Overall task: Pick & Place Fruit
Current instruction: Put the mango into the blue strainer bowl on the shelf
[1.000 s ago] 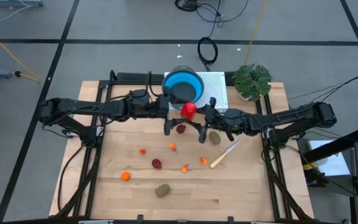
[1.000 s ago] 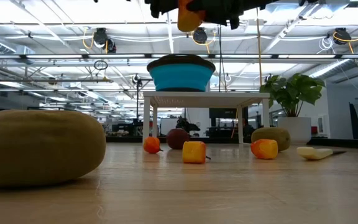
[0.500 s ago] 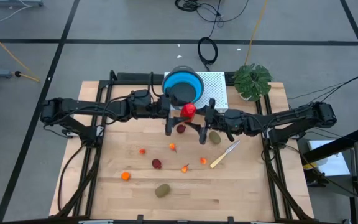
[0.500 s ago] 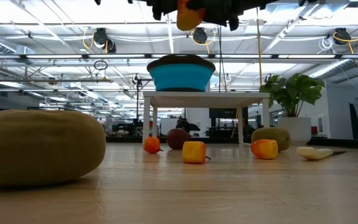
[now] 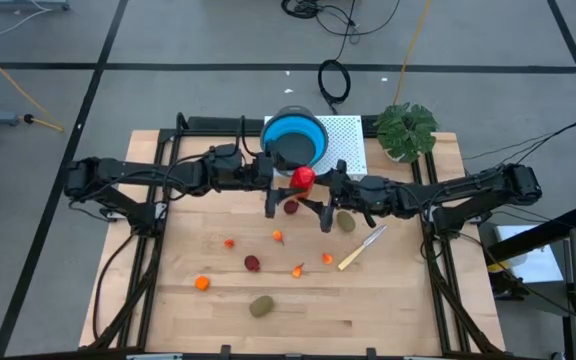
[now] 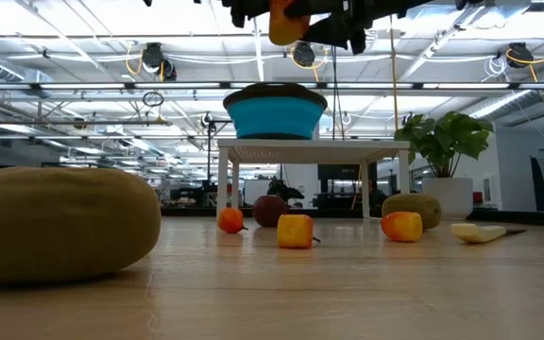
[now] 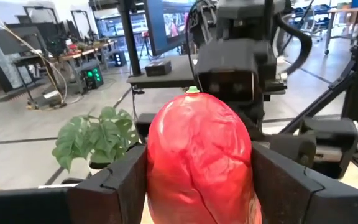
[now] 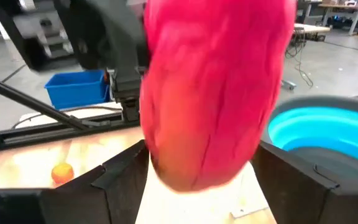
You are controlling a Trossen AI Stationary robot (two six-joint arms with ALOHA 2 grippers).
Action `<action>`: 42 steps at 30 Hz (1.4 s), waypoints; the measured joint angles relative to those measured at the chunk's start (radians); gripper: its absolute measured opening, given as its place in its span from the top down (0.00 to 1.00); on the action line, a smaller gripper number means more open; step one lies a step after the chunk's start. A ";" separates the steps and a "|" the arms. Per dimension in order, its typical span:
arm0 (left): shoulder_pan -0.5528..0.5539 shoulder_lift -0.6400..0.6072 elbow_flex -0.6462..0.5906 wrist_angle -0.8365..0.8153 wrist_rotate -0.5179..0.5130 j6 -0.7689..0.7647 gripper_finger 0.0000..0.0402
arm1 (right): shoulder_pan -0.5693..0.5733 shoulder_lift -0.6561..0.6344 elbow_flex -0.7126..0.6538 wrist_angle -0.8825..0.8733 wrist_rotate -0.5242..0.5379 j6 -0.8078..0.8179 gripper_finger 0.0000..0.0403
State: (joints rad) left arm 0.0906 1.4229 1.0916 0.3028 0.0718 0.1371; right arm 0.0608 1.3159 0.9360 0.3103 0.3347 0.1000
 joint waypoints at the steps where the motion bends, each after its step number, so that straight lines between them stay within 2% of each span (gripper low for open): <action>1: 0.000 -0.010 0.000 -0.007 -0.007 -0.001 0.41 | 0.000 0.000 0.000 -0.003 0.001 0.000 0.32; 9: 0.024 -0.048 0.000 -0.047 -0.088 -0.003 0.41 | -0.001 -0.021 0.000 -0.023 0.005 0.015 0.32; 16: 0.059 -0.078 0.003 -0.097 -0.151 0.005 0.41 | 0.006 -0.097 -0.001 -0.154 0.002 0.057 0.38; 21: 0.086 -0.067 0.091 -0.220 -0.160 0.059 0.40 | 0.024 -0.154 0.000 -0.229 0.001 0.052 0.50; 26: 0.121 -0.020 0.196 -0.382 -0.178 0.087 0.40 | 0.045 -0.197 -0.001 -0.300 0.001 0.032 0.69; 34: 0.195 0.072 0.315 -0.528 -0.178 0.098 0.40 | 0.081 -0.239 -0.001 -0.375 -0.017 -0.034 0.97; 39: 0.240 0.142 0.390 -0.601 -0.178 0.137 0.40 | 0.083 -0.262 -0.001 -0.416 -0.099 -0.034 0.97; 42: 0.264 0.191 0.438 -0.647 -0.177 0.155 0.40 | 0.085 -0.278 -0.001 -0.433 -0.108 -0.037 0.99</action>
State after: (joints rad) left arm 0.3548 1.6134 1.5296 -0.3444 -0.1055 0.2925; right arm 0.1462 1.0376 0.9348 -0.1226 0.2266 0.0631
